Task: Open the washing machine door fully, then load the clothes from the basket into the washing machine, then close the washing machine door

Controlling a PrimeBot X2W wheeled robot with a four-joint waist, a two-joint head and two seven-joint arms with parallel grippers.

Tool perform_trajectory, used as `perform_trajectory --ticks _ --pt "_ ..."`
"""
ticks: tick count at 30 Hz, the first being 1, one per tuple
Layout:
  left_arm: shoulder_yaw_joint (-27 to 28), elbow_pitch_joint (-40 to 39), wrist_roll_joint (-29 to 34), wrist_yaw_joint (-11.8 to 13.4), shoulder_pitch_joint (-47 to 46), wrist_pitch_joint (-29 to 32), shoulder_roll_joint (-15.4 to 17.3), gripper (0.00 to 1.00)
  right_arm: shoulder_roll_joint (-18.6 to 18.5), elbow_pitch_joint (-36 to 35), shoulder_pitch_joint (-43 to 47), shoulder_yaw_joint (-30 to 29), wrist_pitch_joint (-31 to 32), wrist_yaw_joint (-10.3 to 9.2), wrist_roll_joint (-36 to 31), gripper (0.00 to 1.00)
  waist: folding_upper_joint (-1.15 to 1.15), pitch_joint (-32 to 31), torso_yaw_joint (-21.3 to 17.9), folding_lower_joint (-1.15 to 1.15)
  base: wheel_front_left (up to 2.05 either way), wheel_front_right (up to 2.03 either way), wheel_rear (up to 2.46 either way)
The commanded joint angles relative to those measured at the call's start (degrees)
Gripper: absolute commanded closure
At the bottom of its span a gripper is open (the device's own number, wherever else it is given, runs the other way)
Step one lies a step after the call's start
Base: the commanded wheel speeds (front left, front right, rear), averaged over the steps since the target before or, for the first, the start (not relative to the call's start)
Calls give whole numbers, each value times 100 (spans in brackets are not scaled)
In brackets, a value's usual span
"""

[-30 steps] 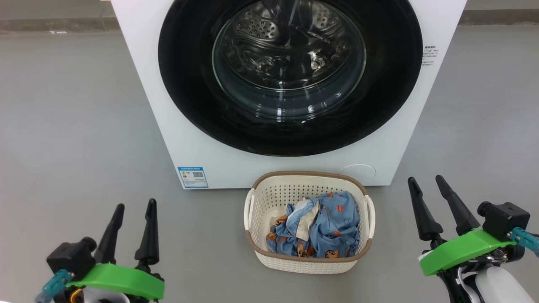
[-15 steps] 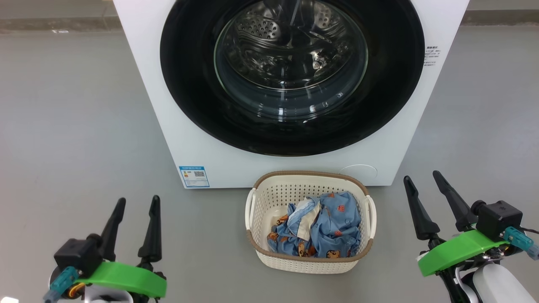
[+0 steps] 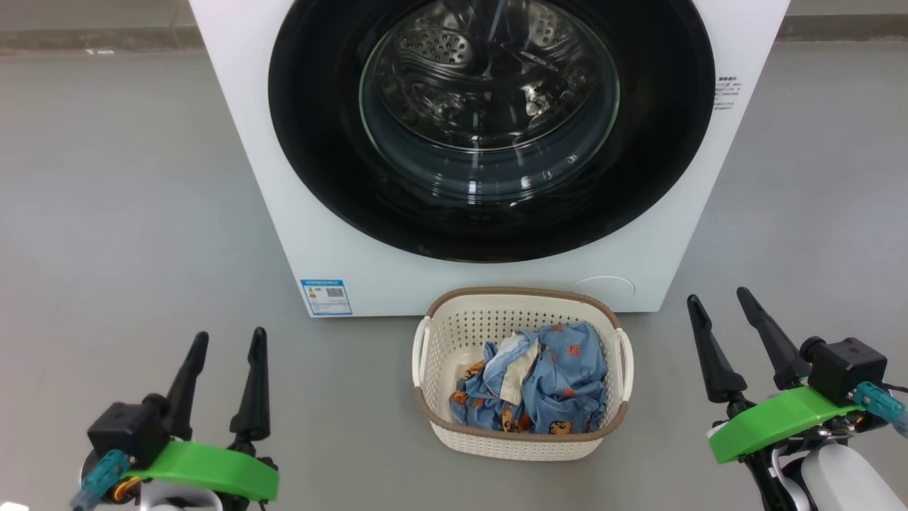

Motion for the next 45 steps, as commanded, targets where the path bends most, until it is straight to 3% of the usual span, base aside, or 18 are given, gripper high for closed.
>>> perform_trajectory --ticks 1,29,45 --pt "216 -82 37 17 -231 -37 155 0 -49 -112 -195 99 -71 18 -81 0 0 1 -4 0 0 0 0" --pt "259 -55 137 34 -243 -37 144 0 -64 -115 -225 109 -71 18 -31 0 0 -7 3 0 2 2 -4" --pt "283 -53 147 31 -228 -37 159 0 -53 -114 -227 97 -71 18 -10 0 0 1 -22 0 88 88 -175"
